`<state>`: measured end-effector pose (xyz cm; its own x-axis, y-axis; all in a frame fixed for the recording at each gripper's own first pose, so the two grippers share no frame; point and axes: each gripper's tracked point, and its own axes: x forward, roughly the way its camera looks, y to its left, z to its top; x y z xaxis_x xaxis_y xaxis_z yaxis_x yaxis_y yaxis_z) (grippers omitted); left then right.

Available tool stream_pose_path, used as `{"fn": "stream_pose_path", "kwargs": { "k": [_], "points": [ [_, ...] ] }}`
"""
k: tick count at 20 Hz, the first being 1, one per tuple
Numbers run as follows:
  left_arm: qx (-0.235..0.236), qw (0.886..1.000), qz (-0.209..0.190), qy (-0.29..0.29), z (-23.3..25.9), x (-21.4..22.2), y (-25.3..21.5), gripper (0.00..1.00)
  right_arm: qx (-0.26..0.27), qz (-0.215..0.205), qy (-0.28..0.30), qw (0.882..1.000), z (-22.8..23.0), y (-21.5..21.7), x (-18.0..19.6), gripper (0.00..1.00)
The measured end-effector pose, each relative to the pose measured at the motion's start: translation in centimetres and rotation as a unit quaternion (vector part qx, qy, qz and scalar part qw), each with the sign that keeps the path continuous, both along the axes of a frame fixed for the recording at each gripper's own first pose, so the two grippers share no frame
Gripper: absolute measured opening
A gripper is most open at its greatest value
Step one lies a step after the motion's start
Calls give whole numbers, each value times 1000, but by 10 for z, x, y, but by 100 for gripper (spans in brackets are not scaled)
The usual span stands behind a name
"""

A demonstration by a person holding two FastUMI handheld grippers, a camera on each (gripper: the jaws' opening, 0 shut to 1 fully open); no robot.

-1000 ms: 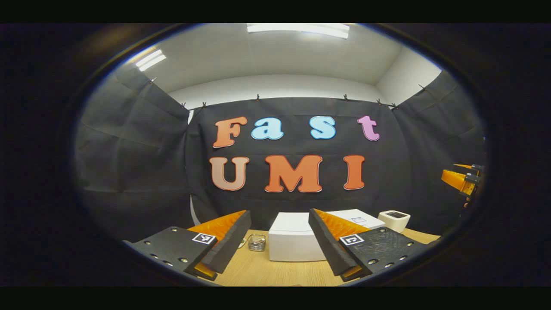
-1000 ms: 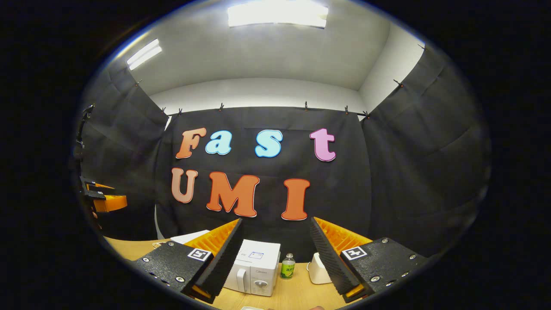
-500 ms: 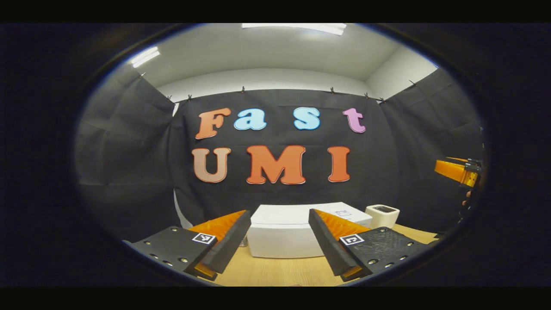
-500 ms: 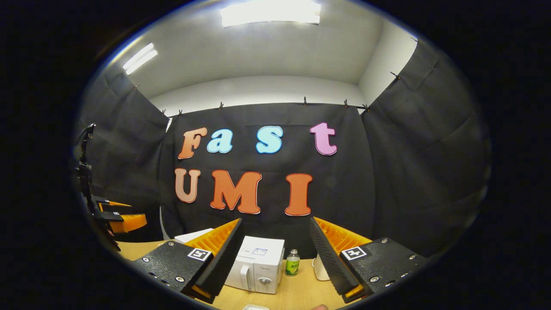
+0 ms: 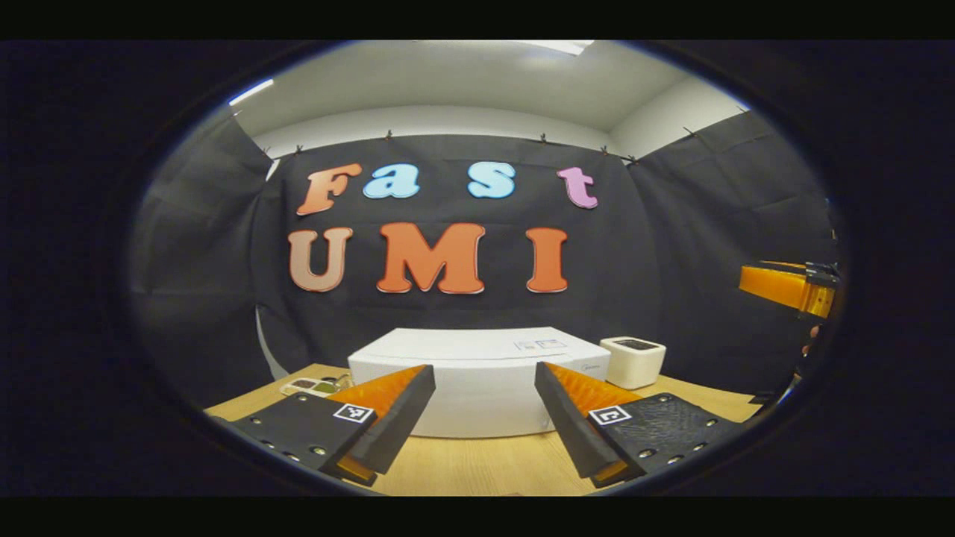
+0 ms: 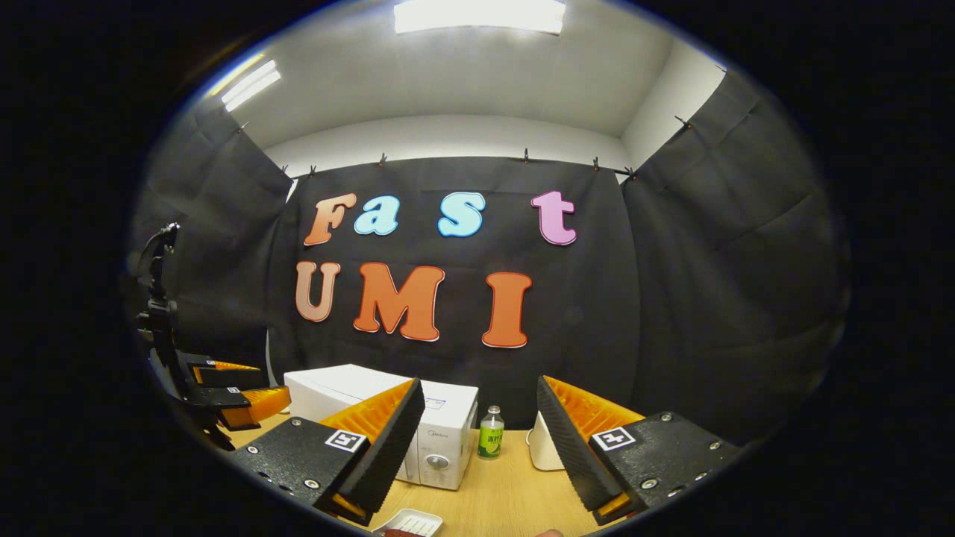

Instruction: Open the microwave oven with the left hand, put the food in, and close the microwave oven.

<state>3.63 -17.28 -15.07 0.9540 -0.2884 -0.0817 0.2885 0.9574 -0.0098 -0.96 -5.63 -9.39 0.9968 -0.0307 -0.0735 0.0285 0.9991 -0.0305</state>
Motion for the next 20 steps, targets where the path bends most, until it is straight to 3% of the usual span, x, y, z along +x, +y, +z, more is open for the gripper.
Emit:
{"fn": "stream_pose_path", "kwargs": {
  "k": [3,5,9,14,20],
  "points": [
    [-12,999,-20,38,-41,8,-26,92,-5,-14,18,1000,-25,-10,-7,94],
    [-18,998,-30,51,-62,14,-43,88,-10,-19,29,999,-41,-16,-13,94],
    [-1,995,-41,90,-117,31,-74,89,6,-17,59,998,-83,-17,-27,95],
    [26,992,-41,115,-170,54,-97,90,7,-22,92,995,-124,-22,-33,94],
    [42,992,-12,117,-196,88,-103,78,27,-30,115,993,-154,-29,-34,94]
  ]
}}
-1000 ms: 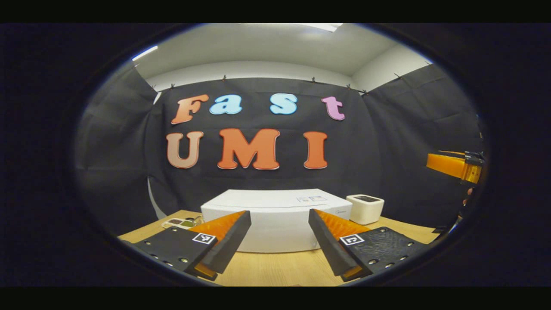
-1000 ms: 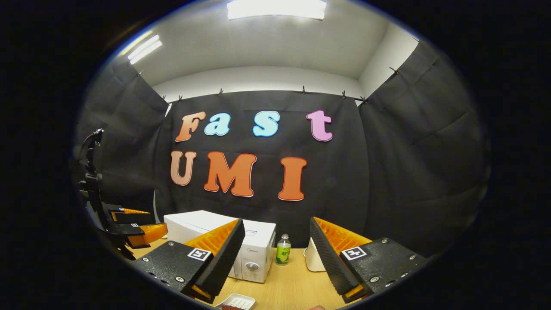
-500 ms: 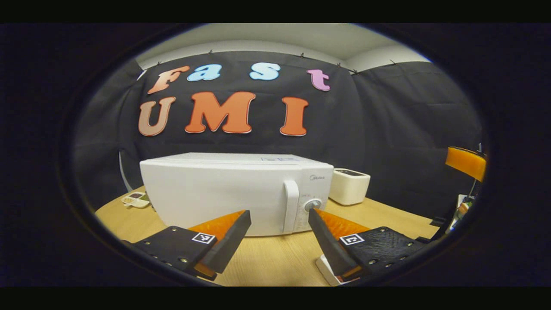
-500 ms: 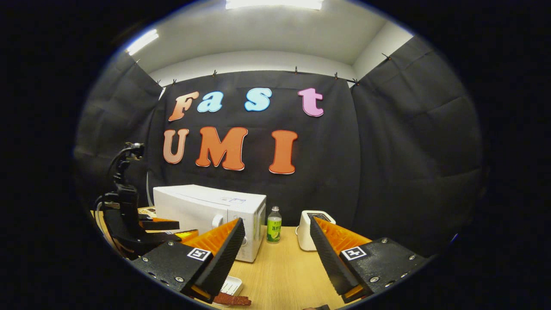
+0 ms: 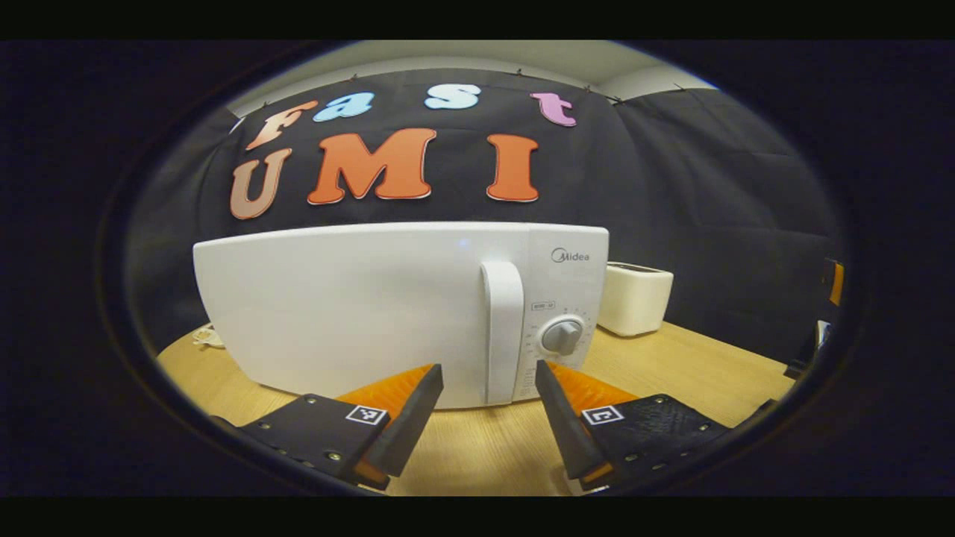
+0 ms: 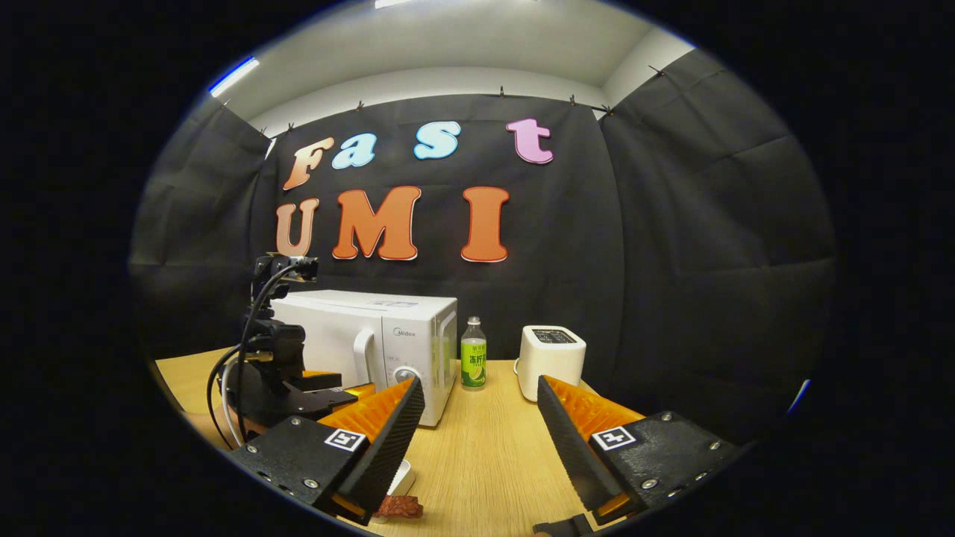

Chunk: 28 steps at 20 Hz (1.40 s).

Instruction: Open the microwave oven with the left hand, put the food in, and close the microwave oven.

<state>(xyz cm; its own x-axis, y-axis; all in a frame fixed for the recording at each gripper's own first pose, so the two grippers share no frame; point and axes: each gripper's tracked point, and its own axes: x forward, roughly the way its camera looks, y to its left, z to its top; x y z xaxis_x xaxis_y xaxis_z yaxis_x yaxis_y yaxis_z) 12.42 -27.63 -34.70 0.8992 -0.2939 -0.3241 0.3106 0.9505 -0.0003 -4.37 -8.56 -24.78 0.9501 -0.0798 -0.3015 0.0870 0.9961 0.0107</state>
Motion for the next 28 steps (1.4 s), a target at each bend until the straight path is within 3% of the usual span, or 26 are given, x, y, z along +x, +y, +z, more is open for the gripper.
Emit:
{"fn": "stream_pose_path", "kwargs": {
  "k": [4,7,12,13,18,20,28],
  "points": [
    [12,1000,10,-9,-6,14,-9,68,6,-10,13,1000,-13,-8,-4,94],
    [3,1000,15,-5,-13,19,-17,39,8,-21,17,1000,-18,-18,-8,95],
    [-16,999,38,1,-13,21,-18,23,10,-41,26,999,-22,-31,-13,94],
    [-18,999,37,3,-15,20,-19,13,13,-40,28,999,-21,-30,-13,95],
    [-18,999,29,1,-17,17,-18,9,6,-31,26,999,-16,-23,-20,94],
    [-25,999,30,4,-19,16,-18,14,1,-27,29,999,-16,-20,-24,94],
    [-23,1000,4,-11,-7,-34,-2,13,4,-29,46,999,-24,-18,-28,95]
  ]
}}
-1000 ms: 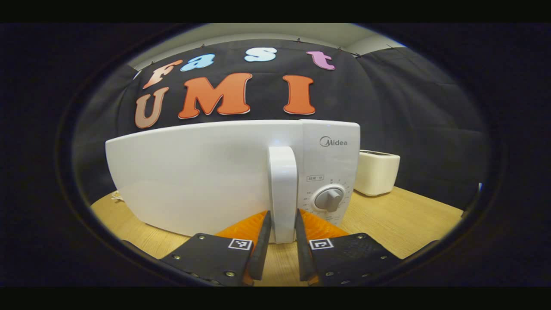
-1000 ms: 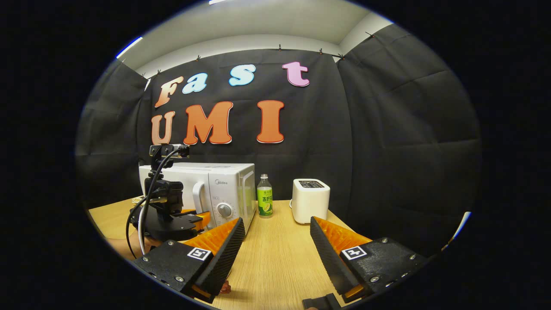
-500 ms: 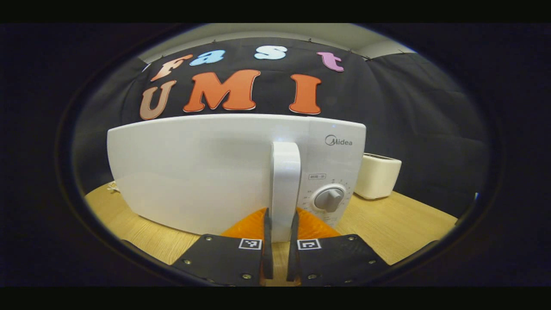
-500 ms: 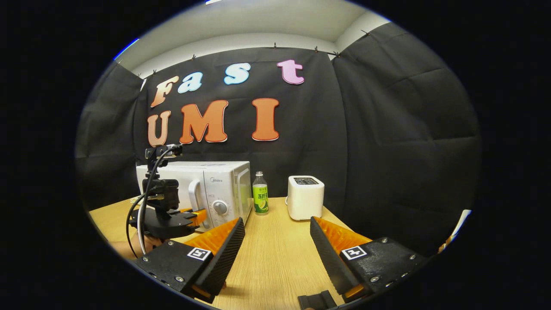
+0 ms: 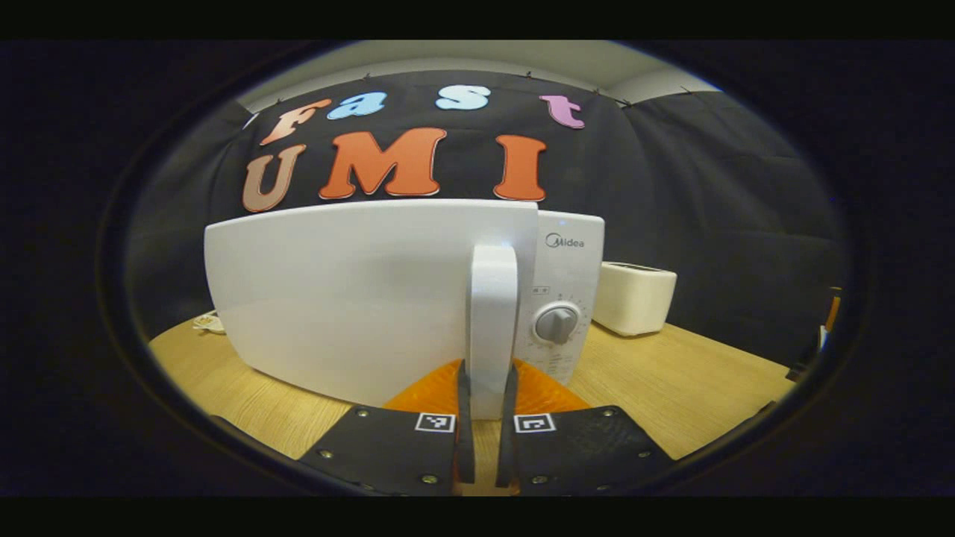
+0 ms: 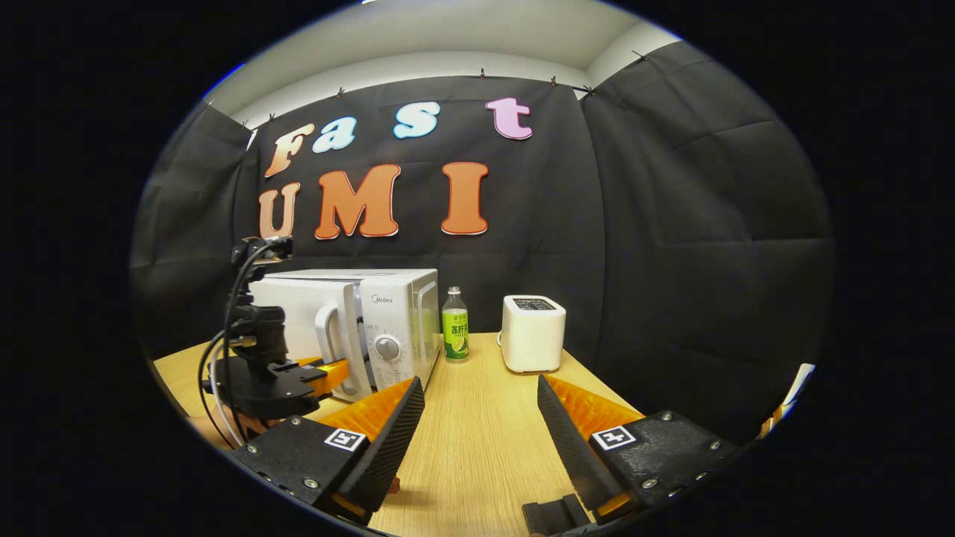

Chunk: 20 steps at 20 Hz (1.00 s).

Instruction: Open the microwave oven with the left hand, put the food in, and close the microwave oven.

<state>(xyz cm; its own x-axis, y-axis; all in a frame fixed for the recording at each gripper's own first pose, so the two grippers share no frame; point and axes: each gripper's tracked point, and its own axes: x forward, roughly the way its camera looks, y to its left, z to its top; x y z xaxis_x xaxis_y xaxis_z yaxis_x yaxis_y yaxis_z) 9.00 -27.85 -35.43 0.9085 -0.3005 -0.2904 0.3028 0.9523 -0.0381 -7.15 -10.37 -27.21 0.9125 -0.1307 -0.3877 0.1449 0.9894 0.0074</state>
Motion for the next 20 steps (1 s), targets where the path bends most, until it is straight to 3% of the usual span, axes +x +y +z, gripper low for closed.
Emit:
{"fn": "stream_pose_path", "kwargs": {
  "k": [2,6,11,16,20],
  "points": [
    [0,1000,-10,-6,4,-18,10,10,-1,0,5,1000,-2,1,0,95],
    [-4,1000,-22,-5,12,-56,35,17,9,1,19,1000,-11,7,-6,95],
    [-4,999,-22,-22,24,-99,76,14,10,8,34,999,-22,22,-20,95],
    [-5,999,-6,-45,36,-136,133,14,13,20,46,999,-32,43,-31,95],
    [6,998,29,-63,43,-159,192,14,8,37,67,997,-45,62,-37,95]
  ]
}}
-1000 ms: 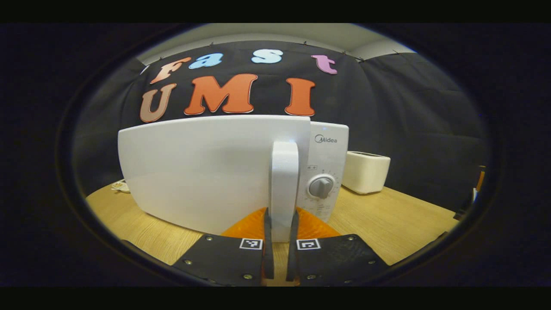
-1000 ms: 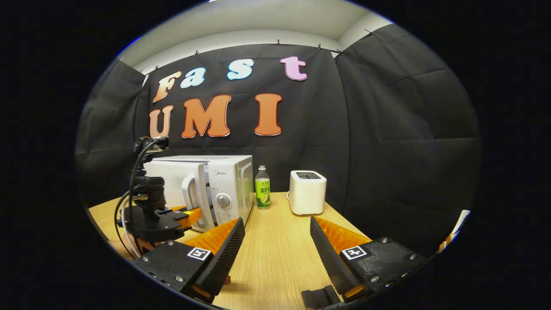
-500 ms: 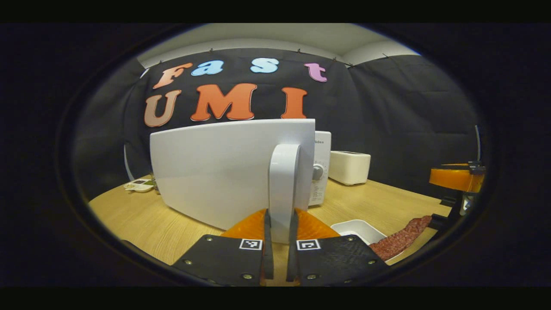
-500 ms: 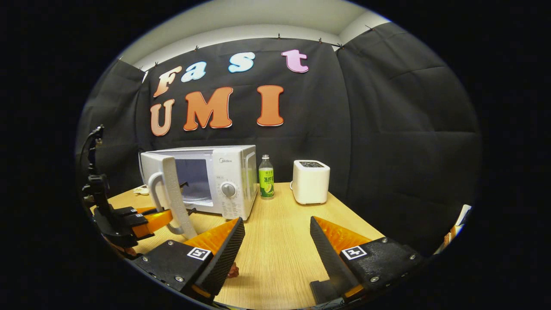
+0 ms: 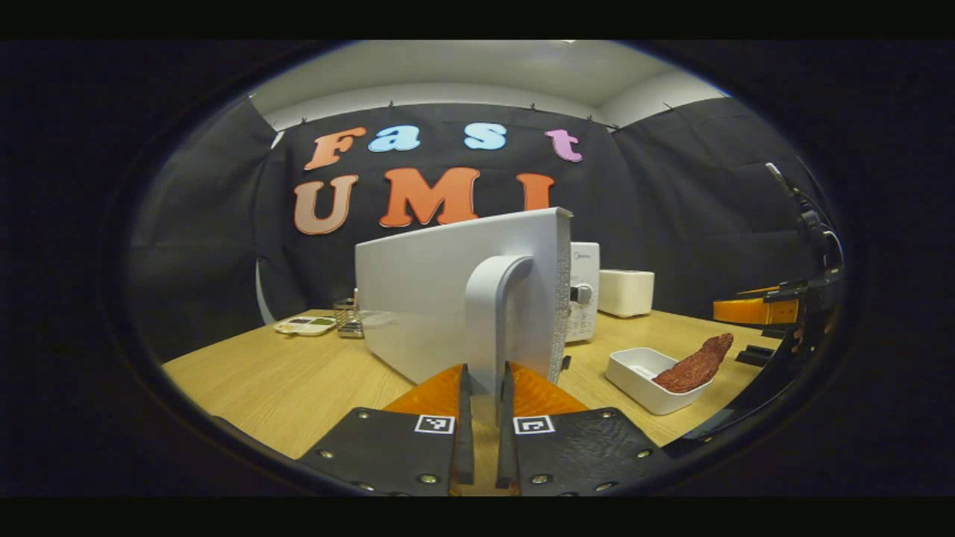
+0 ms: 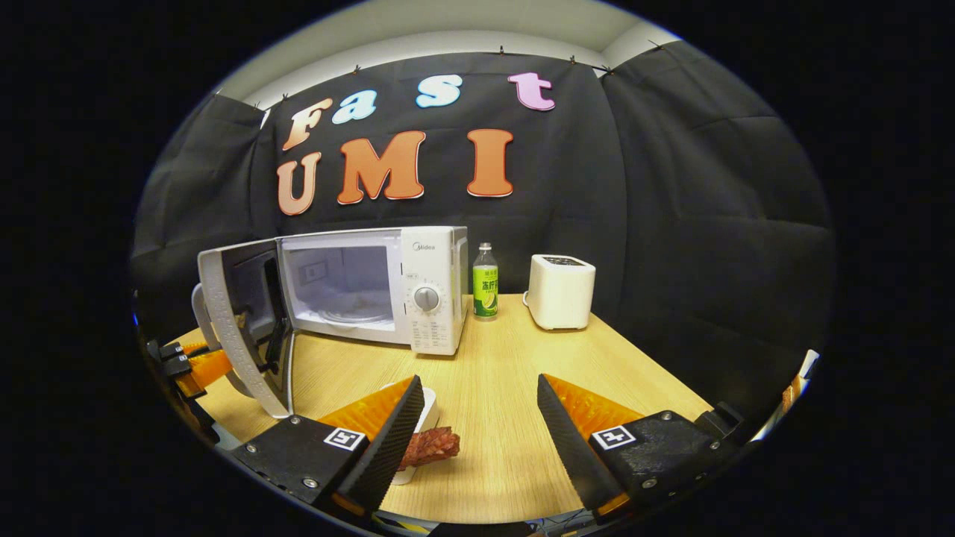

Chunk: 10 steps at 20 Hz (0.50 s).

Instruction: Open the microwave oven with the left hand, put the food in, and close the microwave oven.

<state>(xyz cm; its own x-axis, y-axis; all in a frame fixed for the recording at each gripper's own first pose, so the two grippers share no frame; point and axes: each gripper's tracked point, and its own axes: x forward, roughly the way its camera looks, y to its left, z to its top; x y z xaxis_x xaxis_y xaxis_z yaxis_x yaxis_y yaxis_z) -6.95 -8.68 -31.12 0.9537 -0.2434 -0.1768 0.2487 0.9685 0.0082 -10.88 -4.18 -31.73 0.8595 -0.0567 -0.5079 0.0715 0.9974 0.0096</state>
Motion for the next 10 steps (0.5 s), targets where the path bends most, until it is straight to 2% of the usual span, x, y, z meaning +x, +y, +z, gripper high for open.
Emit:
{"fn": "stream_pose_path", "kwargs": {
  "k": [3,7,8,9,10],
  "points": [
    [18,999,38,-16,5,-13,52,13,-14,15,12,1000,-10,11,-5,95],
    [33,995,90,-32,15,-15,117,12,-6,16,30,999,-21,19,-8,95],
    [25,996,87,-23,12,-15,127,12,-7,16,33,999,-22,20,-8,95],
    [15,996,84,-17,12,-17,135,6,-6,17,37,999,-25,21,-9,95],
    [13,996,85,-13,14,-18,146,13,-6,19,42,999,-27,23,-10,95]
  ]
}}
